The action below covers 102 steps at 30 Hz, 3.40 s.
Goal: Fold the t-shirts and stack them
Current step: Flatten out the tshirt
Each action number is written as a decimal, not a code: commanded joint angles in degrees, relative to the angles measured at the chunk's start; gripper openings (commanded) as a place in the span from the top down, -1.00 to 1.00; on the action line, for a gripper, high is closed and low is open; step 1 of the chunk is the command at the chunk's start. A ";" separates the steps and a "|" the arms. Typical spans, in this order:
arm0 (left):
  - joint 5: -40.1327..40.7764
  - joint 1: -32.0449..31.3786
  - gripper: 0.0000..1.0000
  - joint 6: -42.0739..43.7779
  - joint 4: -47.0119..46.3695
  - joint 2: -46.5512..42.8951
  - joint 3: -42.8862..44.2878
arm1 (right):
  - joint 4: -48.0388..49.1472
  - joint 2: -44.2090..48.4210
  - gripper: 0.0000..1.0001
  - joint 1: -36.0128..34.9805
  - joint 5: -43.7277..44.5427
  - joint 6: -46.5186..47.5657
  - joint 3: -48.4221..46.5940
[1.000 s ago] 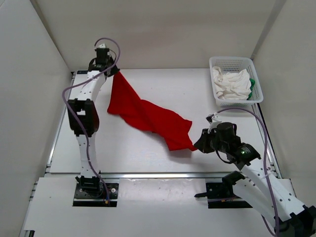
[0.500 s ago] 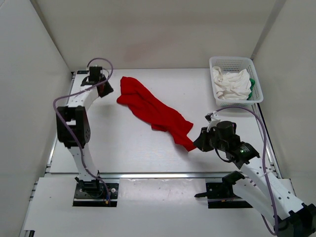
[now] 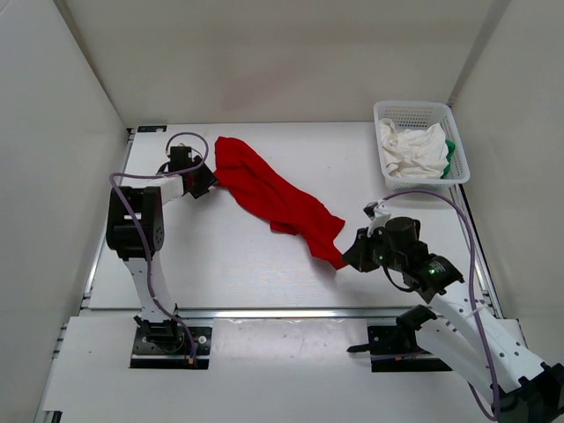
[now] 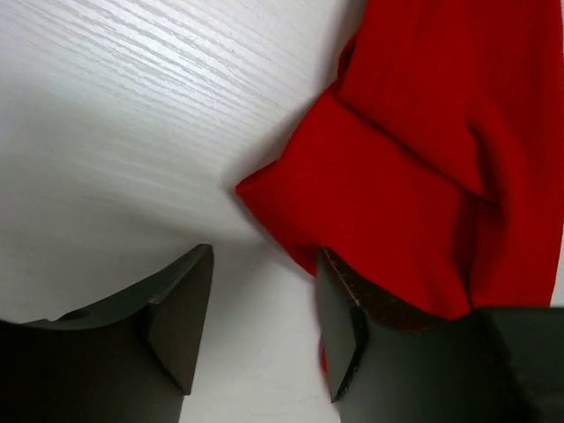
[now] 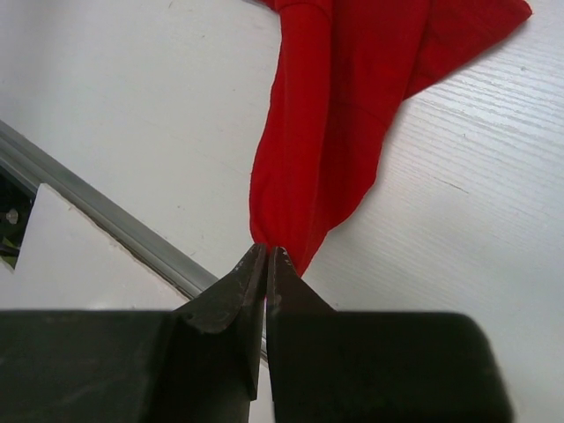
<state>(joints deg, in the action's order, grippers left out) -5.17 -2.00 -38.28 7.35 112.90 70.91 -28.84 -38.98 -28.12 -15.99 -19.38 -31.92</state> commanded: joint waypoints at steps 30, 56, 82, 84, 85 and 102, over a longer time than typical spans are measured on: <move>5.61 1.38 0.37 14.81 29.39 -21.69 -0.16 | 3.88 -3.64 1.00 1.14 -2.47 3.11 -1.03; 5.08 11.14 0.17 5.42 8.39 -31.70 -26.78 | 6.43 -3.65 0.99 -7.29 0.95 -2.94 0.54; 5.08 11.67 0.66 -2.24 -2.51 -21.67 -29.61 | 6.61 -1.62 0.99 -8.18 1.92 -4.89 2.92; 5.08 11.32 0.91 -1.80 -2.78 -21.76 -29.26 | 6.78 -1.62 1.00 -7.83 2.19 -5.23 2.92; 5.86 10.79 1.00 -1.53 -2.18 -22.37 -29.17 | 6.34 -1.54 0.99 -8.00 2.19 -5.32 2.66; -1.16 5.08 1.00 14.46 21.36 -50.58 -10.56 | -24.66 -5.57 1.00 -6.59 28.01 1.36 -38.43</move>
<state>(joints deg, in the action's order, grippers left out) -3.05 3.44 -28.84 20.97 68.75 53.52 -45.23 -42.92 -33.32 3.14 -19.44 -61.06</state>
